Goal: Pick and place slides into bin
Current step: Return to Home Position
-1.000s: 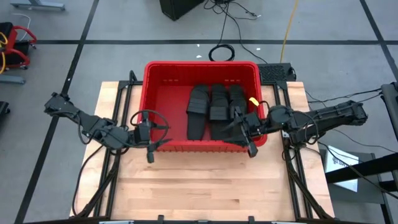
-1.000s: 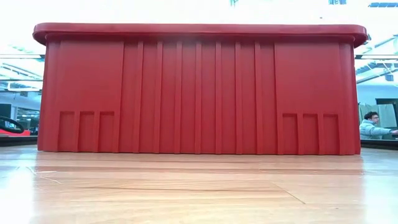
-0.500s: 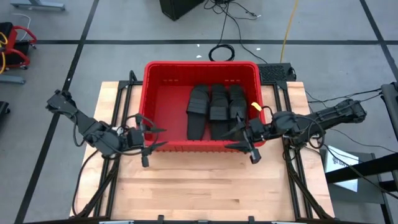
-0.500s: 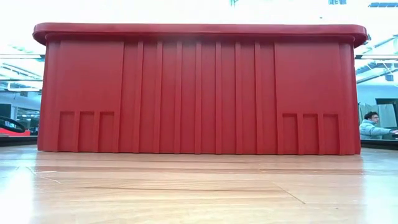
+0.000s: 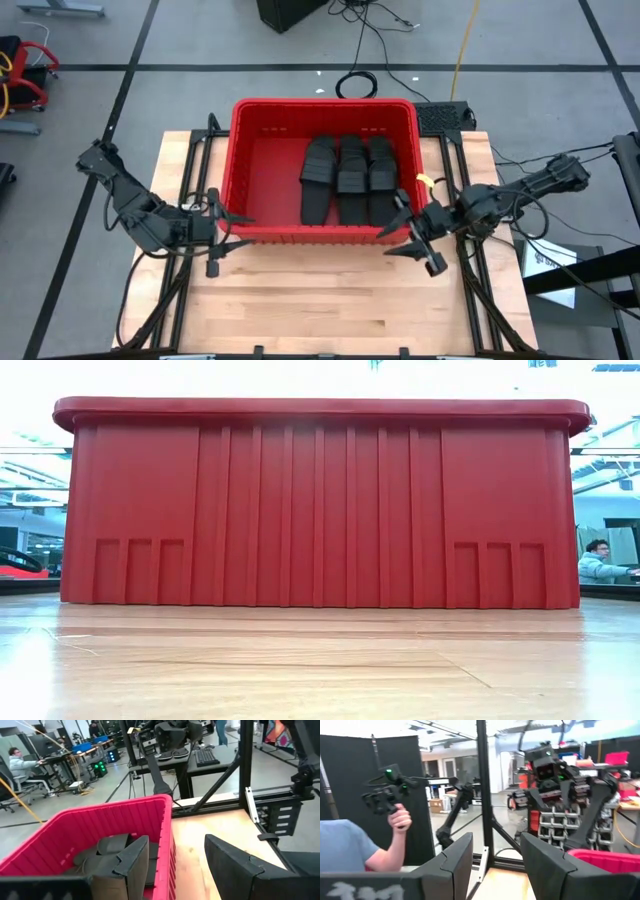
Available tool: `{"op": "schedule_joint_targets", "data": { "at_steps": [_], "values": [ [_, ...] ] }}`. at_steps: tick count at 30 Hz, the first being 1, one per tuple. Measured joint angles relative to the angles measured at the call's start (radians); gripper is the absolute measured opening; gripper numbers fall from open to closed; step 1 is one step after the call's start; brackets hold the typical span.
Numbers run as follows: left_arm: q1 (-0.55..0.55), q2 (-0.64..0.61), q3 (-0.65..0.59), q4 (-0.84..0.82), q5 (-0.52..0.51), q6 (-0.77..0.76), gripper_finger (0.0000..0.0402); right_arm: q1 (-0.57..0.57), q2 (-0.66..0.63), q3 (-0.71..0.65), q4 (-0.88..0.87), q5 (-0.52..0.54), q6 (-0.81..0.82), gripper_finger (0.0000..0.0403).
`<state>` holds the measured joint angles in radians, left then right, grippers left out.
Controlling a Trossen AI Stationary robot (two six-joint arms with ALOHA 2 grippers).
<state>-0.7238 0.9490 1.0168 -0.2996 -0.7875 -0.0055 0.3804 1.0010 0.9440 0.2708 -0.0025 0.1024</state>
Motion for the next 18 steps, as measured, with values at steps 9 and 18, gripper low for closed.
{"op": "schedule_joint_targets", "data": {
  "at_steps": [9,18],
  "values": [
    [-0.013,-0.084,-0.094,0.064,-0.055,0.006,0.0196,0.068,-0.032,0.0,-0.01,0.003,-0.044,0.0155],
    [-0.007,-0.284,-0.281,0.212,-0.055,0.121,0.0196,0.039,-0.09,-0.075,0.036,0.003,-0.04,0.0155]
  ]
}}
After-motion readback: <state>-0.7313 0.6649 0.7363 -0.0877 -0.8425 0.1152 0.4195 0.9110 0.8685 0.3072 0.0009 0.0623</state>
